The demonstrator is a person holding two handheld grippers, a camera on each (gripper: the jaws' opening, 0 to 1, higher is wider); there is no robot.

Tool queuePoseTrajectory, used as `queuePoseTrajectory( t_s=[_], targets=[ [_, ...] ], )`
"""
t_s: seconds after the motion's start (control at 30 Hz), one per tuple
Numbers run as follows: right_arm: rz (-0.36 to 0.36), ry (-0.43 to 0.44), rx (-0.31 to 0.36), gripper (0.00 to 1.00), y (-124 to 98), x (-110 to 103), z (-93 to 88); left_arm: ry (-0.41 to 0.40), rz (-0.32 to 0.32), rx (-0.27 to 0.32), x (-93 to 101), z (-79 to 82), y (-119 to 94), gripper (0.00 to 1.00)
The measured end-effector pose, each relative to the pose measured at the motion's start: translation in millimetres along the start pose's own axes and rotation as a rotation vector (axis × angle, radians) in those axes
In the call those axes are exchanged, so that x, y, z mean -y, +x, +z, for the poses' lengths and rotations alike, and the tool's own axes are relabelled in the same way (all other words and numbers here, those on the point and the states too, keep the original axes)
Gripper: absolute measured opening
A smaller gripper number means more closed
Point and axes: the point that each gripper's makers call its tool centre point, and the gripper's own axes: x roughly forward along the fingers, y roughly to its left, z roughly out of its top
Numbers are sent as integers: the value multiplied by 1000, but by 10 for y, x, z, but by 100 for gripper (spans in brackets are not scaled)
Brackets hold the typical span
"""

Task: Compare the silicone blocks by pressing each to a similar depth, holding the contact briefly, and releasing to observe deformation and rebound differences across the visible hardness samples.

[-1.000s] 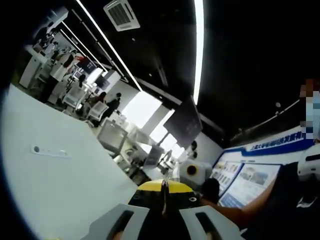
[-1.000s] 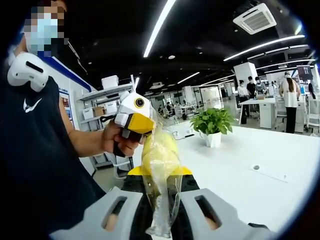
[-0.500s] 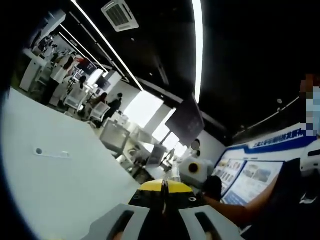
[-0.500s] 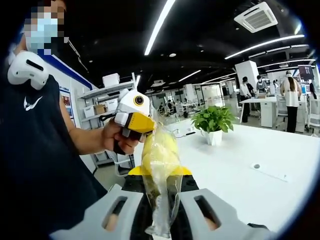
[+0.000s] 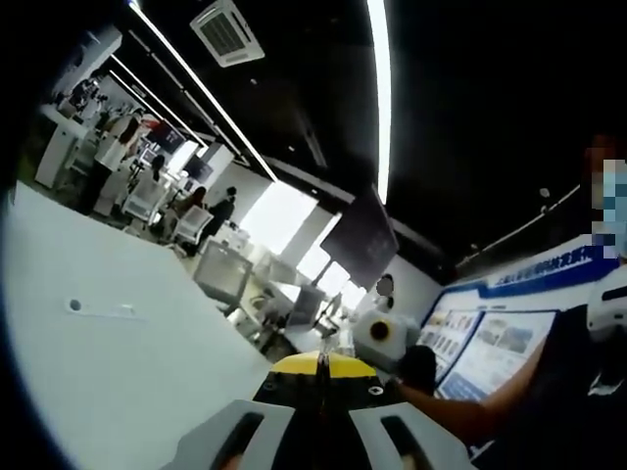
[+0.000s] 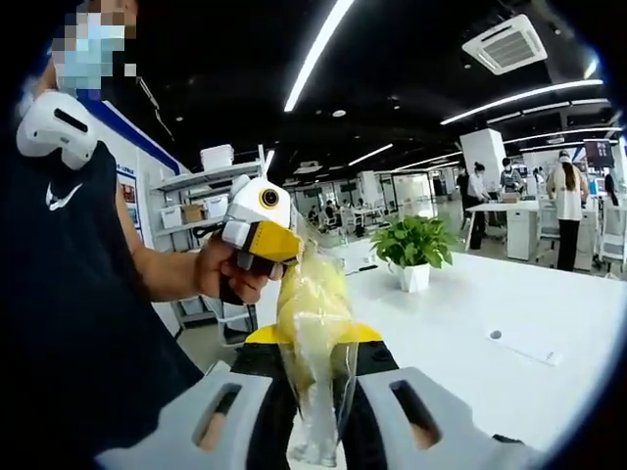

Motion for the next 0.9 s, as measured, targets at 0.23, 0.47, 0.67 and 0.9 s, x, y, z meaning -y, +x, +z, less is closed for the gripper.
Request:
queuePoseTrajectory(
  t_s=[0.23,0.47,0.67,0.9],
  targets=[
    [-16,-30,11,13,-17,24,-4,-16,-15,13,22,7,27,0],
    [-31,-5,22,20,-69,49,-37,-23,-20,5,32,-36,49,0],
    [-58,3,55,33,-177,103,19,-41,-10,3,-10,-74,52,0],
    [-153,-8,63,74,-307,279,1,-57,-22,19,10,-30,78,0]
  ],
)
